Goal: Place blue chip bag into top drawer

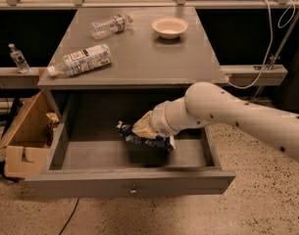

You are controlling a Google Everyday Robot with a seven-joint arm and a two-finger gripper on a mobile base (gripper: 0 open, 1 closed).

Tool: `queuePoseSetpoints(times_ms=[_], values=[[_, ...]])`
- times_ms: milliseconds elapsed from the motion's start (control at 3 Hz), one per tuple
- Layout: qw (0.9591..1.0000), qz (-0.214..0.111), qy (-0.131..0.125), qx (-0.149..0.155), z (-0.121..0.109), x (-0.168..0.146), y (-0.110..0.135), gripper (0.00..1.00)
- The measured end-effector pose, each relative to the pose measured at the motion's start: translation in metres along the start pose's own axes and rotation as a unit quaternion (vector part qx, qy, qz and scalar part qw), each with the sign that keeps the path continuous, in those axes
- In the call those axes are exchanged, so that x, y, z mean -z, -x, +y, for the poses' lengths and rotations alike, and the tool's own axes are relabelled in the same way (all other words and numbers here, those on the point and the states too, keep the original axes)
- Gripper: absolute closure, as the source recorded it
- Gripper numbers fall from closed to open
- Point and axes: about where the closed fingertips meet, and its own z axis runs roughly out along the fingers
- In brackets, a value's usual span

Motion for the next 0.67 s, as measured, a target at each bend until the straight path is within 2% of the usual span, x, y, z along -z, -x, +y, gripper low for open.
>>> queuePoseSetpoints(times_ms=[333, 667], values=[[0.9998, -0.009, -0.002, -0.017, -0.005, -0.018, -0.004, 0.53], [0.9988, -0.030, 0.004, -0.037, -0.008, -0.029, -0.009, 0.22]])
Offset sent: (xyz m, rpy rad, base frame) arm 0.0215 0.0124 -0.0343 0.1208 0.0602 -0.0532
